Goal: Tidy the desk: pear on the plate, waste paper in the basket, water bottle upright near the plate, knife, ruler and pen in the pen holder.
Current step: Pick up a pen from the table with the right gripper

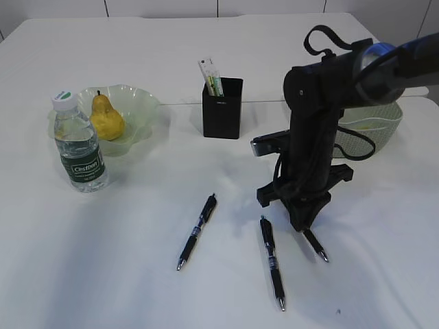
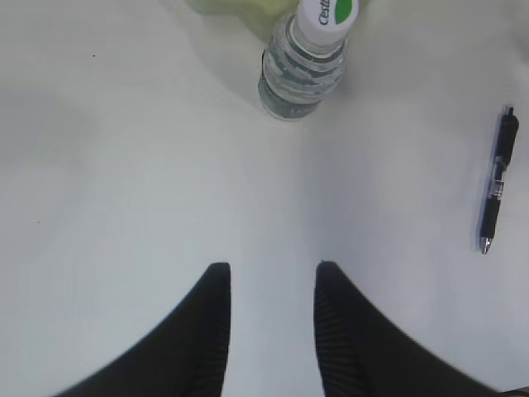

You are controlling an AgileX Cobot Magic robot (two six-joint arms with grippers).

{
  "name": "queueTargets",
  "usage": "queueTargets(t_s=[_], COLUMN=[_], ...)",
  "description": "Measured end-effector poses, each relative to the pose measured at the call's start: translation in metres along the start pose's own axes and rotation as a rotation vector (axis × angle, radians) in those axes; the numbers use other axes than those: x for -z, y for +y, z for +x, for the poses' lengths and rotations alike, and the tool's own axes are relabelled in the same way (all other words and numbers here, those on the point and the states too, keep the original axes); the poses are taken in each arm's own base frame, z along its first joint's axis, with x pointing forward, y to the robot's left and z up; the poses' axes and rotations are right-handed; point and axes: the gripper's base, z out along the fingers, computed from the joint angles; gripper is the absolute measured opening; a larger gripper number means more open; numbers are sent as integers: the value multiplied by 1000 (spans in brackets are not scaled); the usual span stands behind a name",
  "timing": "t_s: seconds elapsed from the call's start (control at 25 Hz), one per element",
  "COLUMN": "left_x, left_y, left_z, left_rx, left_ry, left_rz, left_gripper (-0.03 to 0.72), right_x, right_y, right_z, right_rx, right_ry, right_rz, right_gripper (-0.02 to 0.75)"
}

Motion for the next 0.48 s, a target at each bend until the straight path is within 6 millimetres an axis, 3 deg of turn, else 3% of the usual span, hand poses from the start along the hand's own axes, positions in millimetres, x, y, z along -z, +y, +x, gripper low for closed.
queueTargets(t_s=[0.16, 0.48], left_x=[0, 0], left_y=[0, 0], left_z=[0, 0], left_rx=[0, 0], left_ry=[0, 0], left_rz=[0, 0], left_gripper=[237, 237], right_x=[22, 84], right_y=[1, 4], right_z=[-11, -41], right_rx=[3, 1], right_ry=[-5, -226], right_rz=[1, -14], right_gripper=[98, 98])
